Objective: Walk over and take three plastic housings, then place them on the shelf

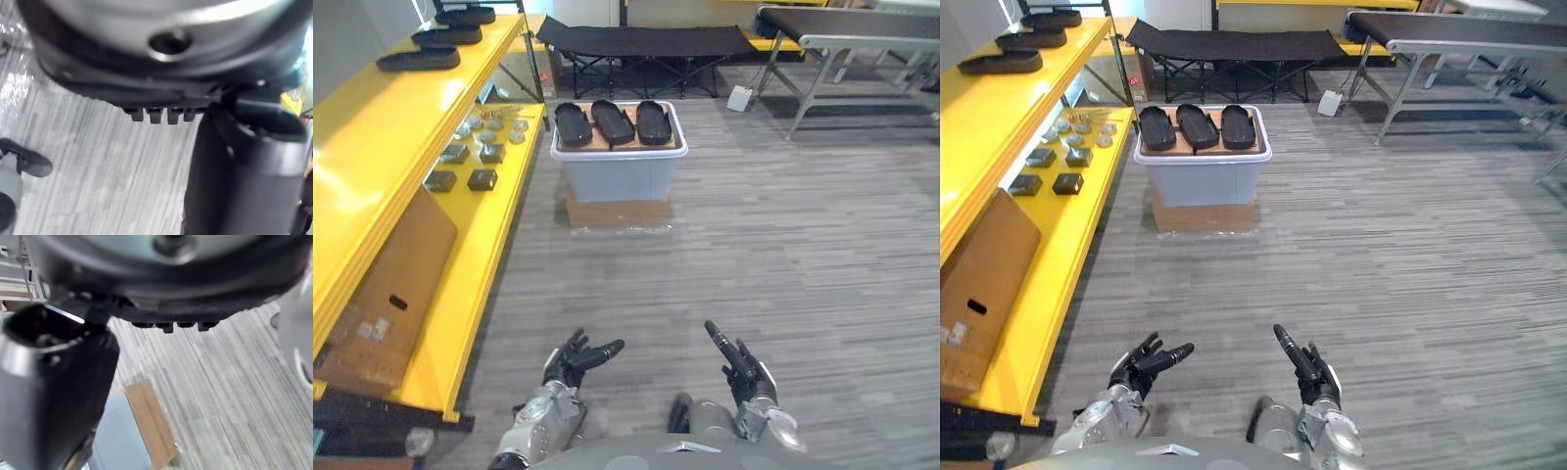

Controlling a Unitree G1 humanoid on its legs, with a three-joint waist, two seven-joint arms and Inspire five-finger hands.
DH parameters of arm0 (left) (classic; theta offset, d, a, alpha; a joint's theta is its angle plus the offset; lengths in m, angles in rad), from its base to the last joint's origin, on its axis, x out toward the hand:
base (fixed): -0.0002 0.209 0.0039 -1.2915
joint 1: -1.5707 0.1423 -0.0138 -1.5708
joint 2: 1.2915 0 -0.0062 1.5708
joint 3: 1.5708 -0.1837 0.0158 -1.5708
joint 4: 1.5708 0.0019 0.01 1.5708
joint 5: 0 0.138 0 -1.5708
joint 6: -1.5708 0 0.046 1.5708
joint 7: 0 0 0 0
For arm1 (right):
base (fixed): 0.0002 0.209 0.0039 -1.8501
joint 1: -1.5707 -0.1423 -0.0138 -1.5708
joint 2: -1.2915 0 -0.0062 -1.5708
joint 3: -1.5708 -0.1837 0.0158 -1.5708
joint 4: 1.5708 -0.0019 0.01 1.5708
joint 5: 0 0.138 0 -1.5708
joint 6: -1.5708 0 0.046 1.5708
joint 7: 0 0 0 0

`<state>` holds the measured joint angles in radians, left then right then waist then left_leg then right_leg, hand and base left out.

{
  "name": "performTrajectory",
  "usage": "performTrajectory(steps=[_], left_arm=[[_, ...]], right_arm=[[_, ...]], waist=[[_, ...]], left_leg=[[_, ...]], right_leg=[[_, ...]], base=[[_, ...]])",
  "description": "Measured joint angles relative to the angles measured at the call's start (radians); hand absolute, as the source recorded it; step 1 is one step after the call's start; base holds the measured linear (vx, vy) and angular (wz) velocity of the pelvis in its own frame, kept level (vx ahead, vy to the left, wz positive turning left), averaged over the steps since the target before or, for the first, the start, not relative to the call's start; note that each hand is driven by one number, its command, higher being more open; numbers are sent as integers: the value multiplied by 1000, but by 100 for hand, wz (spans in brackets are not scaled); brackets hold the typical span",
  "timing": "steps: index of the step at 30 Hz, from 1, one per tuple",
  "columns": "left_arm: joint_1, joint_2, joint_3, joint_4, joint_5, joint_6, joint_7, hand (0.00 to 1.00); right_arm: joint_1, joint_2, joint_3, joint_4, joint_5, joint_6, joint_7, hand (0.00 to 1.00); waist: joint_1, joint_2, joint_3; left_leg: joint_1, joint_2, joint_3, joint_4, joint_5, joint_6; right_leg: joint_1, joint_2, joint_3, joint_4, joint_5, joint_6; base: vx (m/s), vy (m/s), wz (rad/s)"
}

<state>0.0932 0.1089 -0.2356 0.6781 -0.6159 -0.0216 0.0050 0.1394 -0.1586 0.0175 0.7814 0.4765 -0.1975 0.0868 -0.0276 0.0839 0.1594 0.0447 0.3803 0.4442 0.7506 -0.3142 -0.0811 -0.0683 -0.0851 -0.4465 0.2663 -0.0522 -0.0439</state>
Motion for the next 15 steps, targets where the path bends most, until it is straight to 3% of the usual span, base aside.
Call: performTrajectory(steps=[2,3,4,5,6,8,9,10,11,12,13,14,15], left_arm=[[-5,-27,18,-2,-20,0,9,100],[-8,-43,20,-15,-20,-1,8,100],[-6,-47,22,-26,-20,-2,8,100],[-4,-54,25,-30,-19,-8,5,100],[-4,-57,25,-30,-19,-18,3,100],[-1,-57,37,-30,-19,-28,-2,100],[10,-61,46,-29,-19,-28,-3,100],[38,-64,51,-26,-19,-32,-3,100],[43,-61,52,-25,-19,-36,-5,100],[37,-50,67,-23,-19,-49,-7,100],[34,-41,75,-23,-19,-54,-8,100],[31,-26,98,-26,-19,-62,-7,100],[31,-20,101,-28,-18,-62,-4,100]], right_arm=[[-6,0,13,-21,-2,6,0,100],[-21,-7,17,-40,-2,2,0,100],[-36,-7,18,-41,-2,-1,0,100],[-65,-7,18,-41,-4,-5,-3,100],[-91,-5,23,-41,-14,-6,-8,100],[-116,-6,39,-41,-29,-8,-10,100],[-118,-15,54,-41,-30,-13,-11,100],[-109,-29,80,-43,-29,-17,-11,100],[-97,-36,95,-42,-29,-15,-14,100],[-86,-27,126,-42,-28,-8,-23,100],[-85,-25,138,-42,-29,-8,-24,100],[-81,-13,152,-42,-30,-5,-31,100],[-72,-5,150,-43,-28,-4,-38,100]], waist=[[10,-21,15],[28,-33,23],[32,-36,25],[40,-41,28],[52,-47,34],[66,-48,47],[69,-39,58],[74,-22,59],[78,-9,57],[80,-44,53],[81,-65,52],[85,-115,40],[91,-136,27]], left_leg=[[-87,-25,-73,99,-11,-21],[-140,-82,-87,44,-12,-22],[-162,-109,-96,-6,-12,-21],[-206,-154,-99,-137,6,-11],[-245,-190,-115,-291,58,-10],[-264,-209,-166,-484,165,-23],[-263,-210,-195,-559,219,-38],[-263,-181,-204,-574,247,-44],[-261,-169,-207,-549,293,-11],[-264,-187,-174,-485,320,2],[-267,-200,-160,-469,315,9],[-272,-240,-127,-443,300,41],[-273,-262,-115,-444,292,55]], right_leg=[[90,4,-1,-56,5,-7],[146,3,18,-106,3,-9],[165,3,27,-128,3,-9],[191,3,41,-157,4,-8],[210,3,58,-177,1,-5],[242,5,89,-189,-16,22],[268,14,100,-195,-33,43],[302,28,122,-189,-74,71],[322,32,132,-164,-114,80],[337,-8,145,-135,-160,107],[338,-28,148,-129,-177,112],[339,-84,153,-120,-219,107],[340,-104,147,-103,-233,110]], base=[[407,-207,-15],[379,-142,-36],[436,-121,-49],[339,-32,-44],[321,-3,-48],[291,76,-49],[334,189,-55],[297,222,-41],[361,286,-29],[412,289,-9],[494,311,-2],[412,240,1],[483,183,0]])
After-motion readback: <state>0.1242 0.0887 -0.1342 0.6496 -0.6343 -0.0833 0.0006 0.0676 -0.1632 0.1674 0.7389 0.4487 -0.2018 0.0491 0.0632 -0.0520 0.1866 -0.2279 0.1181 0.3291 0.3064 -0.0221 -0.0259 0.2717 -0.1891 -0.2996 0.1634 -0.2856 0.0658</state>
